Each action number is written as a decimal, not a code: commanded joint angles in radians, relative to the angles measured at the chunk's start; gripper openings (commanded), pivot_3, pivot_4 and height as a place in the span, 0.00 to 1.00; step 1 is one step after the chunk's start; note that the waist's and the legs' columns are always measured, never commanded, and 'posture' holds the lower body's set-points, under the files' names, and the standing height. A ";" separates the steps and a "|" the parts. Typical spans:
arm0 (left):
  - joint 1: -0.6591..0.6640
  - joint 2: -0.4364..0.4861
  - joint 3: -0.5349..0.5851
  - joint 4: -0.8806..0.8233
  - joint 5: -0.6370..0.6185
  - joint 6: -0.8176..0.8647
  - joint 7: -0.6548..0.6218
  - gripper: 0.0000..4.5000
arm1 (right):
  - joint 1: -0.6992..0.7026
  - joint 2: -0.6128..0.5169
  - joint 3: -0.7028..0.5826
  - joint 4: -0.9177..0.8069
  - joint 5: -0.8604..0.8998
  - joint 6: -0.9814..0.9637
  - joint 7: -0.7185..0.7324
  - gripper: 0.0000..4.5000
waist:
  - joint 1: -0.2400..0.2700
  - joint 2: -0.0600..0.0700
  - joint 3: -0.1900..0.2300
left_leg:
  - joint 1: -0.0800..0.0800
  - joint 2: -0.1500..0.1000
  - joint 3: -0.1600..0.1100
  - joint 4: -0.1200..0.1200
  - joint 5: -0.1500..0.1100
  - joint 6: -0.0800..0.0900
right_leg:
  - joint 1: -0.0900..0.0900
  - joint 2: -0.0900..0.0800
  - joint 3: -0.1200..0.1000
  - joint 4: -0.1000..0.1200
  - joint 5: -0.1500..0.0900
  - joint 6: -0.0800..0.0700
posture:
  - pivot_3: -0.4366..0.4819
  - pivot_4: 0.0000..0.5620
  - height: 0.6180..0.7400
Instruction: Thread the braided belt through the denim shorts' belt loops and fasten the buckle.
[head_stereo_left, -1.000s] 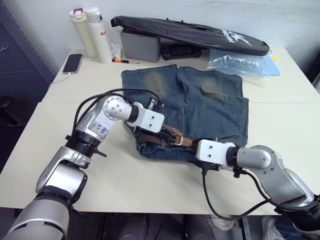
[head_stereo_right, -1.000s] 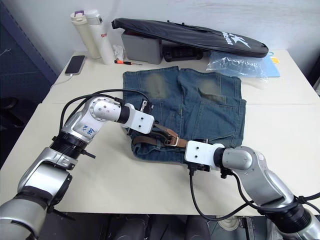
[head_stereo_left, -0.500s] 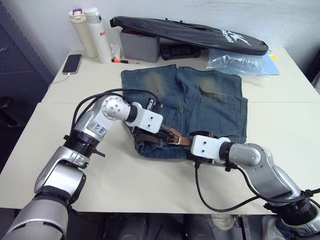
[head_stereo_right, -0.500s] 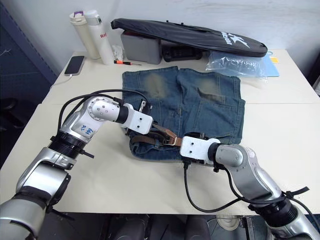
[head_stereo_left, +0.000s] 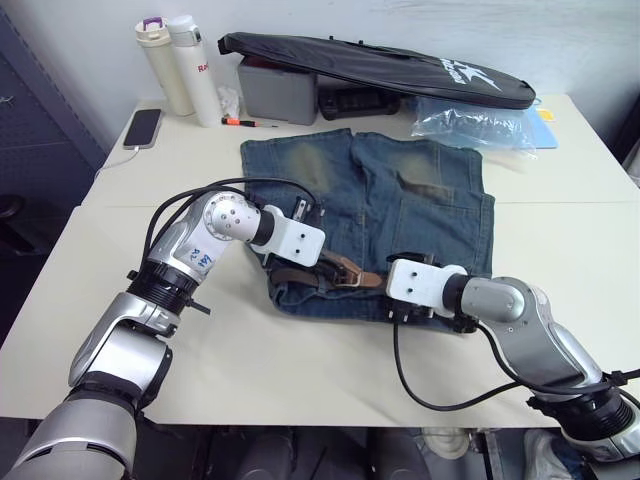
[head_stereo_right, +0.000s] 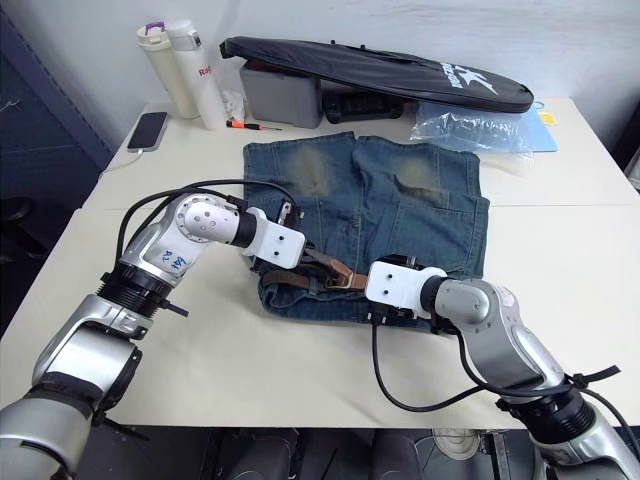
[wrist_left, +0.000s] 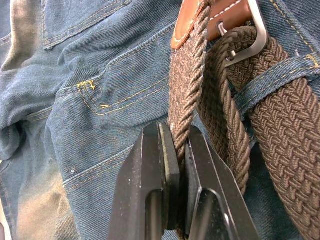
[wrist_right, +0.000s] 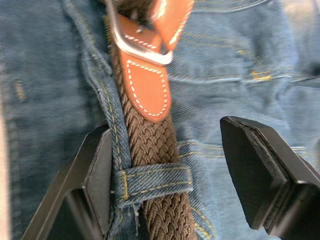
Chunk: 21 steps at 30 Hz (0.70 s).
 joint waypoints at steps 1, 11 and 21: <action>-0.024 0.002 0.023 -0.004 -0.001 -0.011 0.010 0.00 | -0.008 0.013 -0.034 -0.007 -0.017 -0.056 -0.044 0.75 | 0.000 0.000 0.000 | 0.000 0.000 0.000 0.000 0.000 0.000 | 0.000 0.000 0.000 0.000 0.000 0.000 | 0.48 0.27 1.00; -0.070 -0.006 0.027 0.063 0.007 -0.016 0.018 0.00 | 0.060 0.042 -0.007 0.003 -0.025 -0.149 -0.069 0.70 | 0.001 -0.001 0.000 | 0.000 0.000 0.001 0.000 0.000 0.000 | 0.000 0.000 0.001 0.001 0.000 0.000 | 0.48 0.27 1.00; -0.096 0.017 0.024 0.098 0.009 -0.038 -0.007 0.00 | 0.075 0.056 -0.027 0.014 -0.029 -0.154 -0.080 0.01 | 0.000 -0.001 0.000 | 0.000 0.000 0.002 0.000 0.000 0.000 | -0.001 0.000 0.002 0.002 0.000 0.000 | 0.48 0.27 1.00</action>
